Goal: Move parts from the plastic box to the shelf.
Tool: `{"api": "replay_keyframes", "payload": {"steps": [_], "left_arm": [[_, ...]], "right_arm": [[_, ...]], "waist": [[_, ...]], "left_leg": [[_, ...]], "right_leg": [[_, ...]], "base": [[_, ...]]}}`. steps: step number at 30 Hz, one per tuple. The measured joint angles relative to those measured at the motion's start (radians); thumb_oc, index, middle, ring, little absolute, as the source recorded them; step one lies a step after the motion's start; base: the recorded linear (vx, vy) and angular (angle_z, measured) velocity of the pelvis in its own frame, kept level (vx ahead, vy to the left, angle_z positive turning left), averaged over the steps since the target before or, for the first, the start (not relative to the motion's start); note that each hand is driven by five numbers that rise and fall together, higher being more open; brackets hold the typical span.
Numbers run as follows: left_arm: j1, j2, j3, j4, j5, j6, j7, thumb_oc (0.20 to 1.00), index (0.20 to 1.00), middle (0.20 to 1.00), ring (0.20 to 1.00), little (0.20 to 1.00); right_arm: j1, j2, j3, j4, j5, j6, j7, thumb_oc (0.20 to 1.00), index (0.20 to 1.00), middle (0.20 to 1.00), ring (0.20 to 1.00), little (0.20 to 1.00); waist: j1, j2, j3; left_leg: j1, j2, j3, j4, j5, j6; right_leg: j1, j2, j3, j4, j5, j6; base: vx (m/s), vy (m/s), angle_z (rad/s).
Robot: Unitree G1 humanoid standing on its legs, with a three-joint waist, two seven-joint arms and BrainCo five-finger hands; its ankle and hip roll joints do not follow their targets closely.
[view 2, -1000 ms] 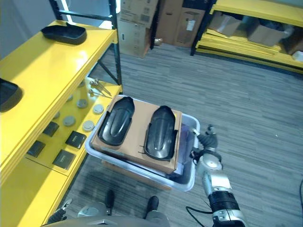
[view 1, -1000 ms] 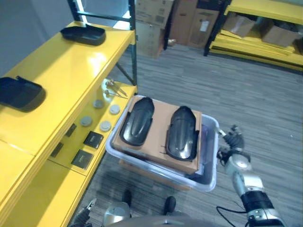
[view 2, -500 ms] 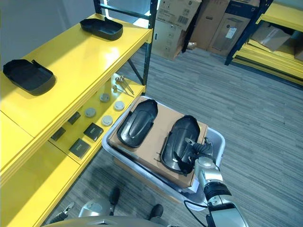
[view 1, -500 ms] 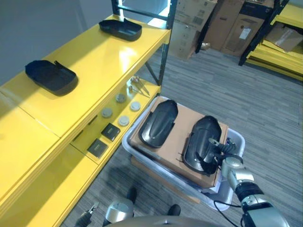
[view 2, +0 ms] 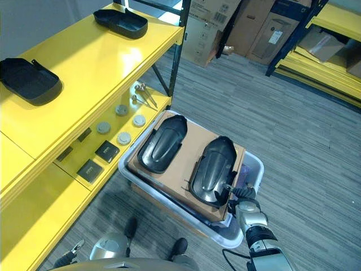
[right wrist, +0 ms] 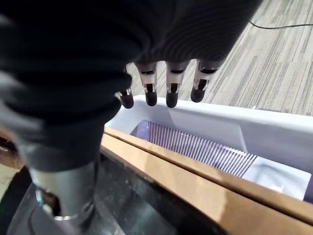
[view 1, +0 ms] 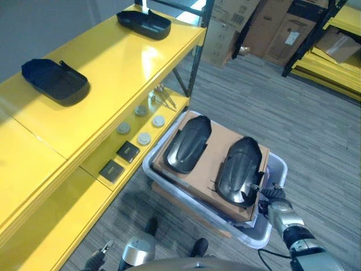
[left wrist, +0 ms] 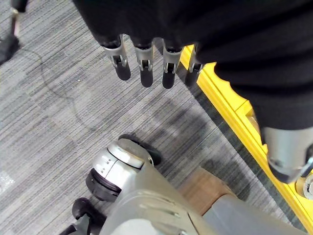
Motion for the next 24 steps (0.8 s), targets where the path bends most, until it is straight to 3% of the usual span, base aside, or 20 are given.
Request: {"api": "replay_keyframes", "payload": {"steps": [15, 24], "left_arm": [[-0.023, 0.008, -0.004, -0.005, -0.001, 0.0, -0.02, 1.0, 1.0, 1.0, 1.0, 1.0], [-0.052, 0.018, -0.008, -0.001, -0.002, 0.0, -0.022, 1.0, 1.0, 1.0, 1.0, 1.0]], "right_arm": [[-0.019, 0.008, 0.038, 0.052, 0.003, -0.011, 0.001, 1.0, 1.0, 1.0, 1.0, 1.0], [-0.029, 0.045, 0.041, 0.225, 0.001, -0.023, 0.021, 1.0, 1.0, 1.0, 1.0, 1.0]], "waist": [[0.019, 0.007, 0.044], [0.038, 0.006, 0.051]], "left_leg": [[-0.022, -0.007, -0.028, 0.043, -0.006, 0.005], [-0.044, -0.008, -0.041, 0.061, -0.017, -0.001]], "right_leg": [[0.008, -0.004, -0.026, 0.0, -0.005, 0.007], [0.007, -0.002, -0.034, 0.0, -0.006, 0.006]], "base": [[0.01, 0.002, 0.06], [0.0, -0.02, 0.03]]}}
